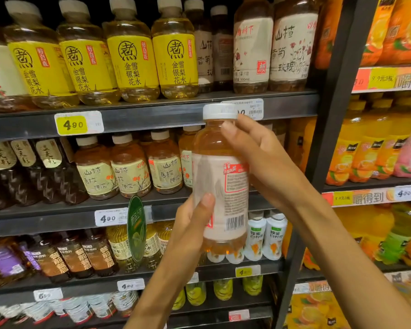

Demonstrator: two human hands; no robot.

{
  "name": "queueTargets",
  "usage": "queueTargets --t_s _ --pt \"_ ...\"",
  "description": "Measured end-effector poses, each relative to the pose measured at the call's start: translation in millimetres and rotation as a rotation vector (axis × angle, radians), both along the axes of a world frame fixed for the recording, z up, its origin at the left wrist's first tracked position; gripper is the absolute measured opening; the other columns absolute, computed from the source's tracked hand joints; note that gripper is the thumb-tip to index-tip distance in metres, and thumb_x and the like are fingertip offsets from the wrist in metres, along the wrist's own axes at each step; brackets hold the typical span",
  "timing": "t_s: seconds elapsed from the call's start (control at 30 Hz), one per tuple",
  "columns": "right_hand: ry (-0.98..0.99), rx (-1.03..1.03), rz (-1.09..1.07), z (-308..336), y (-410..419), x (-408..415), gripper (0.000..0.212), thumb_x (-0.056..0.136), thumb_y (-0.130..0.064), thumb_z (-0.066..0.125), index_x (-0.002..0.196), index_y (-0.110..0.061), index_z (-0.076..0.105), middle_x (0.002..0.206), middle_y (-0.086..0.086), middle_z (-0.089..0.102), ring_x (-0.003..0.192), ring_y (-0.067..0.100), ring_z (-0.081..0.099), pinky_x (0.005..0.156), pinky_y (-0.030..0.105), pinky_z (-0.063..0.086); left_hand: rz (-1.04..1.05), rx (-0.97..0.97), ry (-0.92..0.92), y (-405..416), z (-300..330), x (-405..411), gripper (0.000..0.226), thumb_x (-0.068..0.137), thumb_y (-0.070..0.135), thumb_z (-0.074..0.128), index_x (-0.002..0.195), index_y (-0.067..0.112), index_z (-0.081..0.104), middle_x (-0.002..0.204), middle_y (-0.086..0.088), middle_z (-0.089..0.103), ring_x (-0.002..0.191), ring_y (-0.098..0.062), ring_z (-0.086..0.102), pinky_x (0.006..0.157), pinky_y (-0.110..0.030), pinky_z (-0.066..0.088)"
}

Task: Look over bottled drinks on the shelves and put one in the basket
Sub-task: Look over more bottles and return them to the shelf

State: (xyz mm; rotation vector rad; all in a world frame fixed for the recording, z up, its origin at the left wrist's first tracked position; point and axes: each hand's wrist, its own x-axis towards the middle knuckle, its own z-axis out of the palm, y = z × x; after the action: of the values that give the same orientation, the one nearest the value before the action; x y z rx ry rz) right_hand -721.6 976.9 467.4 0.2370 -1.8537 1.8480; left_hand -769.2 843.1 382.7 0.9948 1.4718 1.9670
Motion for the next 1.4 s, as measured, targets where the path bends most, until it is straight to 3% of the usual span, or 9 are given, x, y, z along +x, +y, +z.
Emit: queueTargets --t_s 0.13,0.33,0.43,0.57,0.7,0.93,1.07,1.2,1.4 --pt "-0.065 -0.181 0.157 1 8 -9 0.031 0.087 -0.039 0.054 0.102 -0.016 0.069 0.097 0.008 0.074 0.095 0.023 0.07 0.088 0.036 0.056 -0.174 -0.042 -0.076 -1 -6 3 0.071 0.058 0.079 0.067 0.116 0.036 0.068 0.121 -0.005 0.068 0.115 -0.021 0.064 0.088 -0.03 0.054" --pt "-0.069 -0.069 -0.078 -2 11 -7 0.032 0.09 -0.039 0.059 0.104 -0.01 0.065 0.097 0.005 0.075 0.086 0.015 0.07 0.074 0.024 0.056 -0.041 -0.034 0.062 4 -1 0 0.048 0.082 0.069 0.049 0.121 0.044 0.061 0.124 0.01 0.067 0.119 -0.009 0.06 0.094 -0.02 0.049" --pt "-0.127 -0.112 -0.136 -3 13 -9 0.04 0.091 -0.04 0.059 0.11 -0.005 0.066 0.1 0.005 0.075 0.086 0.015 0.071 0.075 0.024 0.058 -0.032 -0.079 0.064 7 0 1 0.054 0.076 0.069 0.057 0.121 0.04 0.059 0.121 0.009 0.068 0.116 -0.01 0.062 0.097 -0.032 0.048" --pt "-0.228 -0.308 0.048 0 22 -11 0.06 0.082 -0.046 0.059 0.123 -0.002 0.06 0.118 0.015 0.068 0.112 0.028 0.062 0.095 0.038 0.051 -0.107 -0.066 -0.218 9 7 3 0.061 0.065 0.072 0.062 0.114 0.036 0.065 0.114 -0.001 0.072 0.106 -0.017 0.068 0.086 -0.035 0.057" --pt "-0.313 -0.562 0.23 -12 25 -20 0.05 0.082 -0.037 0.059 0.122 -0.01 0.05 0.111 0.015 0.059 0.117 0.03 0.048 0.11 0.044 0.035 -0.33 0.054 -0.552 10 10 7 0.076 0.079 0.064 0.055 0.135 0.013 0.052 0.12 -0.023 0.065 0.105 -0.032 0.067 0.086 -0.046 0.056" --pt "-0.442 -0.656 0.052 -25 28 -28 0.018 0.094 -0.026 0.054 0.091 -0.008 0.055 0.075 0.007 0.052 0.078 0.021 0.054 0.078 0.029 0.046 -0.535 0.192 -0.935 3 22 16 0.072 0.076 0.05 0.069 0.123 -0.004 0.06 0.119 -0.031 0.062 0.103 -0.043 0.066 0.083 -0.058 0.054" --pt "-0.533 -0.693 0.097 -35 27 -29 0.027 0.098 -0.024 0.045 0.076 -0.01 0.054 0.068 0.004 0.051 0.063 0.012 0.054 0.06 0.023 0.048 -0.498 0.196 -1.019 6 35 17 0.07 0.078 0.047 0.069 0.127 0.0 0.053 0.11 -0.033 0.065 0.089 -0.048 0.068 0.065 -0.058 0.056" --pt "-0.576 -0.736 0.131 -37 26 -28 0.032 0.099 -0.027 0.043 0.075 -0.009 0.054 0.063 0.003 0.052 0.053 0.01 0.056 0.05 0.02 0.05 -0.515 0.246 -1.086 5 31 21 0.067 0.075 0.038 0.074 0.127 0.001 0.054 0.114 -0.032 0.064 0.096 -0.049 0.066 0.076 -0.058 0.055" --pt "-0.534 -0.683 0.115 -29 25 -27 0.02 0.098 -0.026 0.046 0.087 -0.01 0.051 0.075 0.005 0.046 0.071 0.014 0.051 0.063 0.023 0.047 -0.531 0.24 -1.037 4 25 18 0.082 0.062 0.026 0.087 0.13 0.0 0.051 0.121 -0.033 0.061 0.102 -0.049 0.064 0.084 -0.061 0.052"
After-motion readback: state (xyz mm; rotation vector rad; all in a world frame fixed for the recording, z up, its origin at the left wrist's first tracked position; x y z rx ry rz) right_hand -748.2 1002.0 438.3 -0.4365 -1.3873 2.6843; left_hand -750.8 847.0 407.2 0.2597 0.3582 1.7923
